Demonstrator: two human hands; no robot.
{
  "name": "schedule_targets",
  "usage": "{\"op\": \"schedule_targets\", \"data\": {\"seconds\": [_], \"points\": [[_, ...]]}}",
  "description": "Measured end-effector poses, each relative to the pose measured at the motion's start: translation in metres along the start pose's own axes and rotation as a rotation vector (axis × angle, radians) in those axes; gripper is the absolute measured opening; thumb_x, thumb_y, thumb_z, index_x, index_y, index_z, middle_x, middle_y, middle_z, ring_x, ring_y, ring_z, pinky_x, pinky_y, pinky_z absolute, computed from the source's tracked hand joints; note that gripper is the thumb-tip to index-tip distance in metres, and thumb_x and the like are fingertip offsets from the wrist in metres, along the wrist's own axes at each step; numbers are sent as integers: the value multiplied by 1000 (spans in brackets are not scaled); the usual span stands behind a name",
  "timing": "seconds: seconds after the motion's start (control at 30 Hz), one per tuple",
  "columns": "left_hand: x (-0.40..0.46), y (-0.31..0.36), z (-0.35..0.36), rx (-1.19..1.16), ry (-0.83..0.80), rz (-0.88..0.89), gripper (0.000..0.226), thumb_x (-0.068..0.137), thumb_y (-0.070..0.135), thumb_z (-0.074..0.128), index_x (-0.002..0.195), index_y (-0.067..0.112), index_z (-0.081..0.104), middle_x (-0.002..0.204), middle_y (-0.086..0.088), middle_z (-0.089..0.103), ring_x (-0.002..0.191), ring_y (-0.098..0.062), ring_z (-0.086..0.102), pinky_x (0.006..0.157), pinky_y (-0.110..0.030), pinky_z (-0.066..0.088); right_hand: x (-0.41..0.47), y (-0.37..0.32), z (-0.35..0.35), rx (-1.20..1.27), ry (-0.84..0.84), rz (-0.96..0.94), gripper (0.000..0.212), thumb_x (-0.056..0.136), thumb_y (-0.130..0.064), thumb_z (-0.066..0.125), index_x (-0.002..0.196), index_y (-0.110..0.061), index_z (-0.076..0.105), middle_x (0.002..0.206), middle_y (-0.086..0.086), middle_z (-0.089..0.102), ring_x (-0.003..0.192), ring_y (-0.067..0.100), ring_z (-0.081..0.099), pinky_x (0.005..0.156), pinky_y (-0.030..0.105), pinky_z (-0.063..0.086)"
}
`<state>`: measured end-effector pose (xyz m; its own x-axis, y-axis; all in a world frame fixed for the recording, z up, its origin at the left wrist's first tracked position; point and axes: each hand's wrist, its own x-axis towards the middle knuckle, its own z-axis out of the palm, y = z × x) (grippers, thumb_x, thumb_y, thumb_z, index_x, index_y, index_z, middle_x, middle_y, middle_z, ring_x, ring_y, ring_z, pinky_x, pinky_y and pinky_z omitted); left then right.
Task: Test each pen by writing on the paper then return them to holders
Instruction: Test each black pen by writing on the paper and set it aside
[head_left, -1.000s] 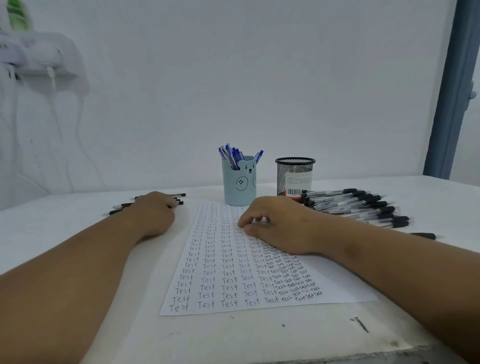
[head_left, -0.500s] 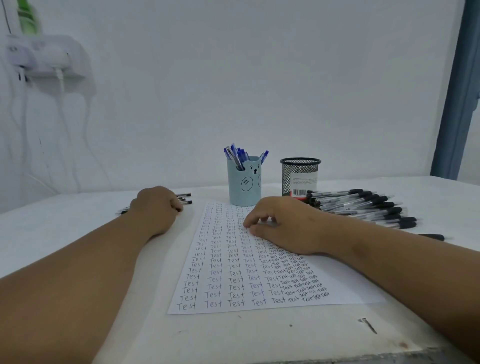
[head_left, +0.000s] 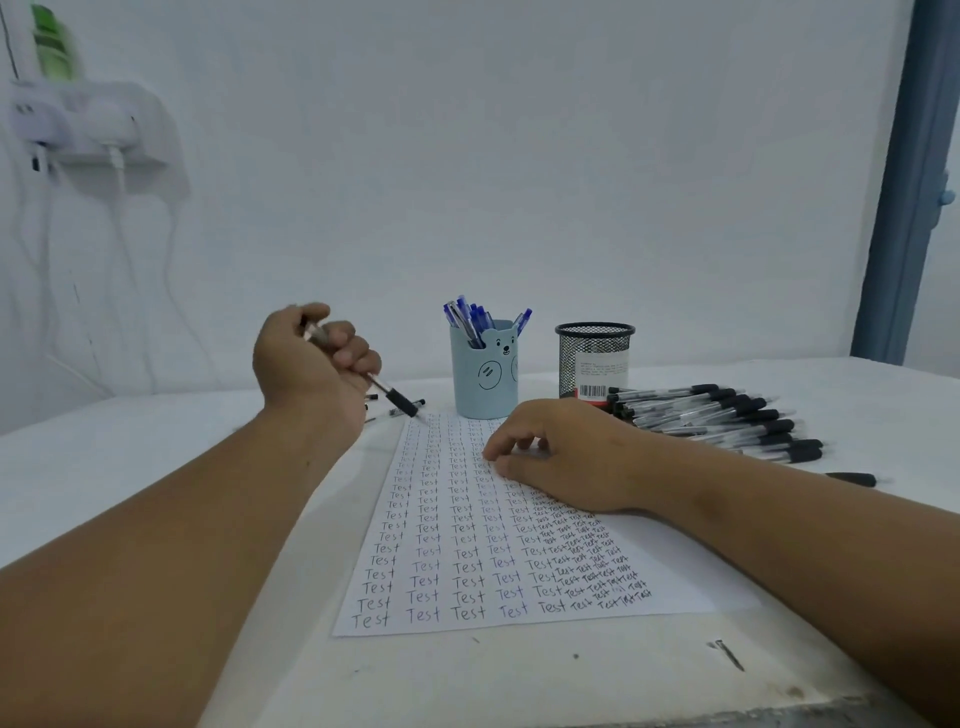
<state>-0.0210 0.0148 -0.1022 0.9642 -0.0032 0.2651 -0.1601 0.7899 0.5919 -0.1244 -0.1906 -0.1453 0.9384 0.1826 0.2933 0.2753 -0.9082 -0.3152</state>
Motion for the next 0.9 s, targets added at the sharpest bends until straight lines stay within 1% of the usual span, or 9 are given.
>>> {"op": "schedule_targets", "data": {"seconds": [0.1,0.27,0.4,0.5,0.53,0.63,0.7,0.8,0.9], "points": [[0,0,-6,-122,22,-129,24,90,18,29,71,15,43,57,1,32,43,-13,22,48,-20,23,0,0,-1,17,22,4,23,98,-37,62,120,-33,70,112,-18,65,101,-2,57,89,16,45],[-9,-4,0,-133,6,-177,12,61,9,31,66,16,39,55,3,27,43,-13,18,46,-20,21,3,7,-1,38,87,20,23,99,-30,62,120,-33,71,111,-15,68,96,-5,59,80,6,42],[-15,-7,3,-114,-18,-201,15,60,7,29,68,15,39,56,1,28,43,-14,20,49,-21,22,3,7,-1,154,203,52,24,104,-21,52,115,-32,70,106,-15,67,97,4,62,78,16,48],[-20,-11,6,-91,-71,-235,10,61,10,32,67,14,39,57,-1,31,45,-16,25,54,-26,25,1,3,-1,310,296,61,25,106,-22,47,111,-30,70,98,-6,69,90,31,64,78,41,55],[-22,-13,7,-92,-99,-251,9,62,11,32,67,14,39,57,-1,32,45,-16,26,56,-26,25,1,2,-1,274,319,29,22,104,-26,50,112,-30,70,97,-6,69,88,27,64,77,41,54],[-27,-21,9,-101,-194,-306,6,64,12,33,64,13,38,59,-2,32,47,-16,28,58,-28,26,0,-1,-3,76,326,-80,25,94,-42,65,115,-29,72,92,-15,60,83,0,55,71,15,40],[-31,-25,12,-114,-249,-337,5,65,13,33,63,13,38,59,-3,33,49,-17,30,59,-28,28,0,-3,-5,-10,318,-101,26,89,-47,70,110,-32,75,81,-15,53,74,-1,49,63,16,32],[-35,-28,15,-111,-289,-366,7,67,14,34,62,11,39,61,-6,39,54,-21,43,65,-32,39,-1,-5,-4,-46,332,-121,17,89,-39,73,100,-27,78,64,-10,48,60,8,43,58,26,34],[-32,-27,14,92,-284,-339,23,83,14,36,76,7,56,77,-14,62,80,-32,61,83,-38,50,0,-2,-12,31,342,-7,7,91,-27,72,94,-23,77,57,-10,52,51,5,43,55,25,40]]}}
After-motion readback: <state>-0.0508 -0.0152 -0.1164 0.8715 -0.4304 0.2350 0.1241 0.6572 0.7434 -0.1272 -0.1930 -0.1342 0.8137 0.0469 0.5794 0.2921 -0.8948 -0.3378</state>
